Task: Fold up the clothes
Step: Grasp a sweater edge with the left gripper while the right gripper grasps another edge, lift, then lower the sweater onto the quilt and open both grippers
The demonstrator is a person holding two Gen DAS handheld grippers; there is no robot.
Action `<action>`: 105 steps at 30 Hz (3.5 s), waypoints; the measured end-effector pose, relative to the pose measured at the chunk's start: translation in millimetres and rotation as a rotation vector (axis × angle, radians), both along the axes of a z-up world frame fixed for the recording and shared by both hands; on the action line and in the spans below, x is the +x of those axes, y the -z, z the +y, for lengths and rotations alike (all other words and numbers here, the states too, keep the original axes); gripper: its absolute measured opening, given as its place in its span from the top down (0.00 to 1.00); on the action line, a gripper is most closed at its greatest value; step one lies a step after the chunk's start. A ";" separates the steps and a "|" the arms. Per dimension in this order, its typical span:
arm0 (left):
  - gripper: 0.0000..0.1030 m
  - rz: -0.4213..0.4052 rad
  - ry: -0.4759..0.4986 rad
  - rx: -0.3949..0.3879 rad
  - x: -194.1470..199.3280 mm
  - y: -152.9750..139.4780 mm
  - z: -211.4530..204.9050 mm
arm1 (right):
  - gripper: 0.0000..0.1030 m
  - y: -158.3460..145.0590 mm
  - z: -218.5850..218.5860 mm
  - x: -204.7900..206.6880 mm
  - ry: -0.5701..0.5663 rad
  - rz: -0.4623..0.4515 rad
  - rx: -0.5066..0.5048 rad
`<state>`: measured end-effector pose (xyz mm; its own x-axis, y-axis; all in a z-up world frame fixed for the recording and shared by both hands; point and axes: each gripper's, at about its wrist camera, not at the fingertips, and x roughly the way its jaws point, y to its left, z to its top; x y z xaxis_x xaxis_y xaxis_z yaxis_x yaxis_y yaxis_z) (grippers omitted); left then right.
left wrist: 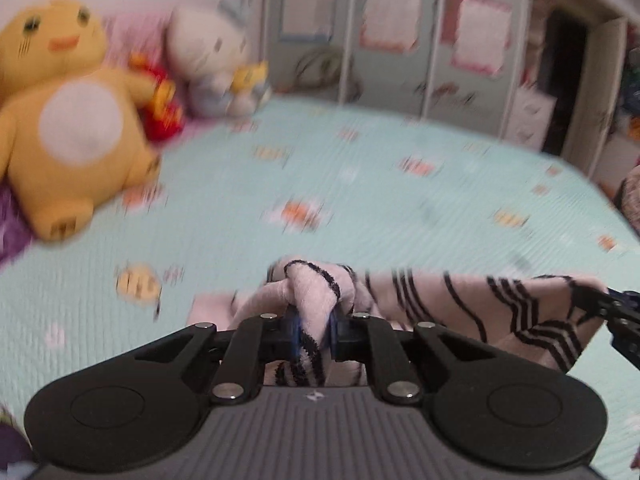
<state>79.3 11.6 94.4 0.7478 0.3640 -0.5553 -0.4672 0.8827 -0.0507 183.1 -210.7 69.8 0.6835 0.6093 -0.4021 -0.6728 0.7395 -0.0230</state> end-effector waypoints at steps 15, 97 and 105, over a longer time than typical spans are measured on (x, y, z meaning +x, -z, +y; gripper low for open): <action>0.88 -0.298 0.267 0.033 11.6 -168.1 -102.5 | 0.95 -171.3 -152.4 -20.2 0.219 -0.476 0.101; 0.24 0.691 0.315 0.006 90.8 124.3 -303.8 | 0.21 77.8 -243.3 -4.7 0.523 0.512 -0.243; 0.24 0.683 0.309 0.023 90.5 123.2 -303.1 | 0.21 78.1 -237.1 -5.6 0.522 0.496 -0.267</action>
